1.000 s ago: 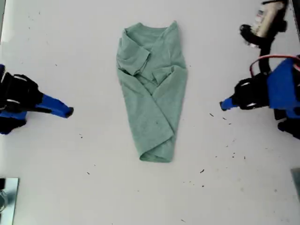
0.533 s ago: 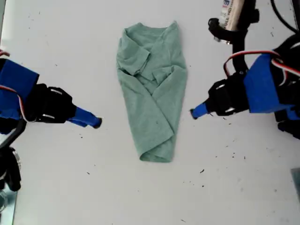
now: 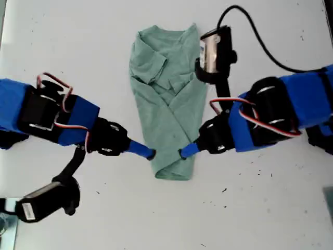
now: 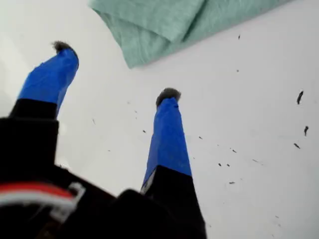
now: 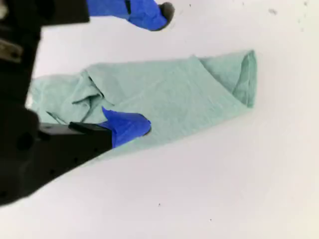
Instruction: Fold t shirt
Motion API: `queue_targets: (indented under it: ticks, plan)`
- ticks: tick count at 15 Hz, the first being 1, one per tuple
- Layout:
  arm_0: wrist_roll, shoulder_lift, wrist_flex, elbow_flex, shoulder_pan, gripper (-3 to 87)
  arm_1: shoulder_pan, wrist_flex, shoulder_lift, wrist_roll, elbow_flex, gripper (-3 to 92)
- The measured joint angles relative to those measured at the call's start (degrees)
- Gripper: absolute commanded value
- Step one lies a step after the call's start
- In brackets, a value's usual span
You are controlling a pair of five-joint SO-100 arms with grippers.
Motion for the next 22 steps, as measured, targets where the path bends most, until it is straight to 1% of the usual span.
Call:
queue_targets:
  ticks: [2, 5, 6, 7, 8, 9, 12, 13, 15, 17, 19, 20, 22]
  plan:
    - [1.0, -9.2, -2.9, -2.4, -0.7, 30.3, -1.1, -3.3, -5.2, 1.0, 0.0, 31.4]
    - [1.0, -27.3, -3.6, -13.3, -2.0, 29.8, -1.8, -10.2, -16.4, 0.8, 0.0, 28.5]
    - [0.9, -32.3, -4.2, -18.2, -2.5, 22.7, -1.8, -12.8, -20.9, 0.5, 0.0, 24.3]
    - [1.1, -36.3, -2.7, -22.7, -2.9, 1.2, -2.2, -14.8, -25.0, 0.7, -0.9, 10.7]
    - [1.1, -39.6, -1.6, -27.3, -3.0, -0.2, -2.6, -15.5, -27.1, 0.6, -2.4, -1.5]
    - [1.4, -41.4, 0.1, -30.3, -3.0, -0.2, -2.9, -16.8, -30.3, 0.8, -4.1, -1.4]
    - [2.0, -41.9, 1.0, -33.6, -3.0, -0.2, -3.3, -16.6, -30.0, -1.1, -5.4, -1.4]
    - [2.5, -42.1, 1.0, -34.6, -2.4, -0.2, -3.7, -15.9, -28.3, -2.2, -5.6, -1.4]
    - [4.0, -41.3, 1.1, -35.9, 0.1, -0.2, -5.4, -11.6, -24.7, -4.2, -6.9, -1.3]
    - [5.1, -36.9, -0.7, -36.9, 4.6, -0.2, -9.2, -6.4, -19.0, -4.7, -11.9, -1.3]
    - [5.1, -33.0, -3.0, -37.4, 9.6, -0.2, -13.9, -6.1, -14.4, -3.8, -13.3, -1.3]
    - [5.1, -32.3, -4.2, -37.4, 11.1, -0.2, -14.6, -6.5, -14.0, -3.8, -13.3, -1.3]
    - [5.1, -31.3, -4.7, -37.4, 11.2, -0.2, -12.8, -6.2, -13.9, -5.1, -13.2, -1.3]
